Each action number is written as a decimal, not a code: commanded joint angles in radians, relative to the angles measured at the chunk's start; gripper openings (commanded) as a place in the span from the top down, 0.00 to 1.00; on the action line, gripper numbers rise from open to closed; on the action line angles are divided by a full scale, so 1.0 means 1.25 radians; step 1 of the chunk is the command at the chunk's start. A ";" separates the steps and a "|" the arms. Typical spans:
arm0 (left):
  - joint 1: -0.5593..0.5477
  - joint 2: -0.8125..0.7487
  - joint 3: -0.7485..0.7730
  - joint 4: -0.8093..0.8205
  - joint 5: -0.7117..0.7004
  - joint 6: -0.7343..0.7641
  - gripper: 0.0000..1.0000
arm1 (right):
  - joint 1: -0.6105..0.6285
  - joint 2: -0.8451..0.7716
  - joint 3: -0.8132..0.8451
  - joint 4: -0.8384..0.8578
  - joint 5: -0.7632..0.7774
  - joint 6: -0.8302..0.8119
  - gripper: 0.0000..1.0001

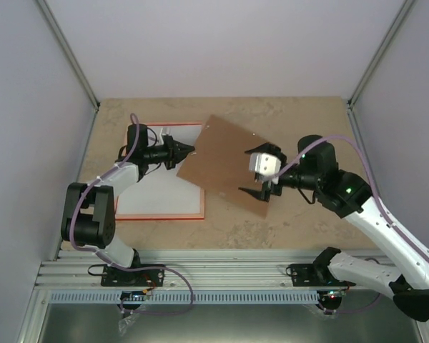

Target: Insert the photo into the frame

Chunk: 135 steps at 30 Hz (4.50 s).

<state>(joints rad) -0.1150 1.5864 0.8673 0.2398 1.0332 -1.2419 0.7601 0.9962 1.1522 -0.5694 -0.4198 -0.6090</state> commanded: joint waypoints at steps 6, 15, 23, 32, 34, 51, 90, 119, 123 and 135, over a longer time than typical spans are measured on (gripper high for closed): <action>0.002 -0.046 0.000 -0.116 -0.084 0.345 1.00 | -0.470 0.153 -0.033 -0.131 -0.289 0.235 0.02; 0.002 -0.032 -0.061 -0.053 -0.114 0.375 1.00 | -0.736 0.390 -0.171 -0.063 -0.553 0.410 0.08; 0.002 -0.004 -0.075 -0.021 -0.112 0.352 1.00 | -0.744 0.553 -0.218 0.109 -0.581 0.572 0.12; 0.002 0.036 -0.100 0.081 -0.079 0.249 1.00 | -0.691 0.741 -0.207 0.204 -0.603 0.642 0.15; 0.002 0.048 -0.113 0.129 -0.066 0.192 1.00 | -0.677 0.776 -0.199 0.220 -0.613 0.660 0.15; 0.002 0.113 -0.161 0.359 0.004 0.051 1.00 | -0.609 0.777 -0.181 0.548 -0.768 0.947 0.53; 0.458 0.192 0.254 -0.627 -0.484 1.146 0.08 | -0.697 0.399 0.205 -0.298 -0.580 0.517 1.00; 0.153 0.206 0.219 -0.576 -0.290 1.175 0.18 | -0.626 0.318 0.000 0.885 -0.753 1.005 0.99; 0.163 0.166 0.286 -0.638 -0.288 1.206 0.14 | -0.571 0.316 0.064 0.909 -0.745 0.930 0.99; 0.246 0.070 0.354 -0.572 -0.190 1.131 0.07 | -0.520 0.281 0.026 0.985 -0.716 0.958 0.99</action>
<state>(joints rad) 0.1894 1.6531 1.3136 -0.4862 0.7429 0.2043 0.0826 1.3579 1.2243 0.5560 -1.3144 0.5426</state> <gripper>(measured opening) 0.928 0.038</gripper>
